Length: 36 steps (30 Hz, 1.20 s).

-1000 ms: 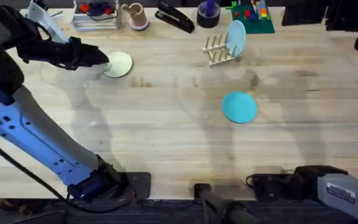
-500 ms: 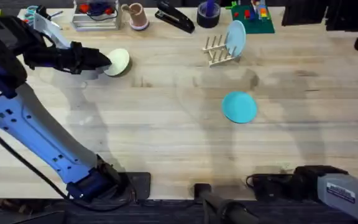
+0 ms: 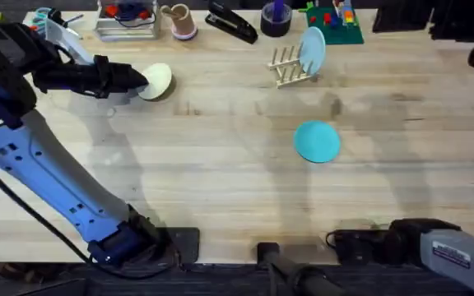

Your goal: Pick up the plates from the table one by one and place each into a slot on the dish rack.

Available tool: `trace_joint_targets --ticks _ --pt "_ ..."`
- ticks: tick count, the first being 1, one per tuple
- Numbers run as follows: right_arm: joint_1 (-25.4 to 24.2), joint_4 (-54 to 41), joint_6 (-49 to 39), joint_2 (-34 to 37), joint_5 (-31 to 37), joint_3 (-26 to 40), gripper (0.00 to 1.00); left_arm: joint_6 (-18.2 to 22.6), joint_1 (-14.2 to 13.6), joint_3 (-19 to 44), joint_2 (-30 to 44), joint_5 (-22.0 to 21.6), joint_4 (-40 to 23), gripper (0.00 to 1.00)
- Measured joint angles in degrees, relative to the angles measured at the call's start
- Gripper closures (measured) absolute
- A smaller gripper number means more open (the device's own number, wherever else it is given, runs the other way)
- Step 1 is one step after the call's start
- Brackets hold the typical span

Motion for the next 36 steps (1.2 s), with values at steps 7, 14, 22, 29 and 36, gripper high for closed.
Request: trace_joint_targets --ticks 7,14,22,29,36 --pt "2.95 0.72 4.71 1.16 -9.68 0.23 0.007 0.00 0.00 0.00 0.00 0.00 -0.14 0.963" --pt "10.51 9.67 10.89 8.52 -14.10 0.37 0.007 0.00 0.00 0.00 0.00 0.00 -0.14 0.961" --pt "18.11 21.02 18.53 16.97 -15.23 0.37 0.006 0.00 0.00 0.00 0.00 0.00 -0.16 0.962" --pt "24.24 31.58 24.58 24.06 -15.54 0.37 0.007 0.00 0.00 0.00 0.00 0.00 -0.16 0.962" --pt "28.62 40.80 30.53 30.72 -15.55 0.37 0.006 0.00 0.00 0.00 0.00 0.00 -0.16 0.962"
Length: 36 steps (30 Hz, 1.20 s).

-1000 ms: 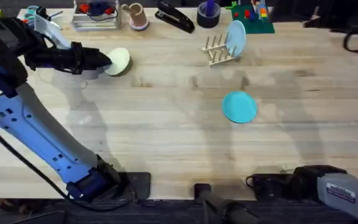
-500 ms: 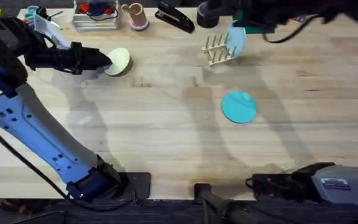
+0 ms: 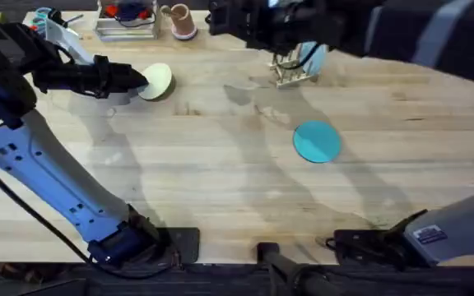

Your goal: Pick up the plates from the table one by one and place each into a slot on the dish rack.

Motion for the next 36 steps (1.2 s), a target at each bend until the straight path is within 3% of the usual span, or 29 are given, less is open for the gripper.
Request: trace_joint_targets --ticks 14,23,36 --pt "5.17 13.75 11.20 9.40 0.00 0.00 0.007 0.02 0.00 0.02 0.00 0.00 -0.19 0.963" --pt "7.26 16.88 16.43 13.08 0.06 0.41 0.007 0.02 -0.01 0.02 0.00 0.00 -0.20 0.962" --pt "10.82 17.29 18.74 23.97 0.04 13.67 0.007 0.02 -0.02 0.02 0.00 0.00 -0.22 0.963"
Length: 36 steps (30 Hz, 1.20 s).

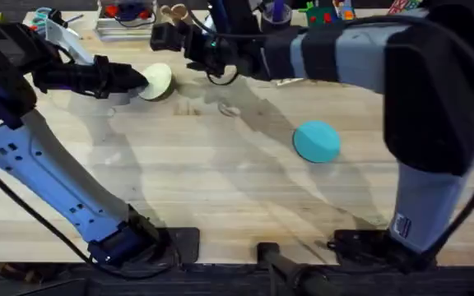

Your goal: Pick up the plates from the table one by one and place each into a slot on the dish rack.

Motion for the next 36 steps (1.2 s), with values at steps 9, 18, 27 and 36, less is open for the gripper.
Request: trace_joint_targets --ticks 9,18,27,36 --pt "1.43 -4.49 0.50 6.41 0.48 8.67 0.009 0.00 0.00 0.00 0.00 0.00 0.00 0.962" --pt "3.71 -8.39 1.52 9.31 3.81 11.12 0.010 0.00 0.00 0.00 0.00 0.00 0.00 0.962" --pt "4.53 -8.40 3.89 9.35 5.92 11.47 0.010 0.00 0.00 0.00 0.00 0.00 0.00 0.962" --pt "5.33 -8.39 5.11 11.92 6.41 13.61 0.010 0.00 0.00 0.00 0.00 -0.02 0.00 0.962"
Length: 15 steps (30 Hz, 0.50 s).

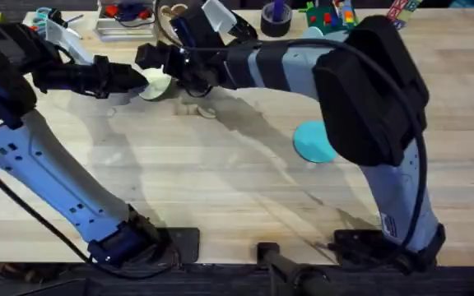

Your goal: Pick up the plates from the table one by one and place each into a slot on the dish rack.

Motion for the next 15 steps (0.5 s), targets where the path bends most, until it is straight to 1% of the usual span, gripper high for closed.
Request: trace_joint_targets --ticks 7,15 --pt "1.39 0.00 0.06 0.05 0.03 0.22 0.010 0.00 0.00 0.00 0.00 0.01 -0.04 0.962" --pt "1.46 1.92 0.71 0.42 0.06 0.33 0.015 0.02 0.00 0.00 0.00 -0.01 -0.07 0.961"
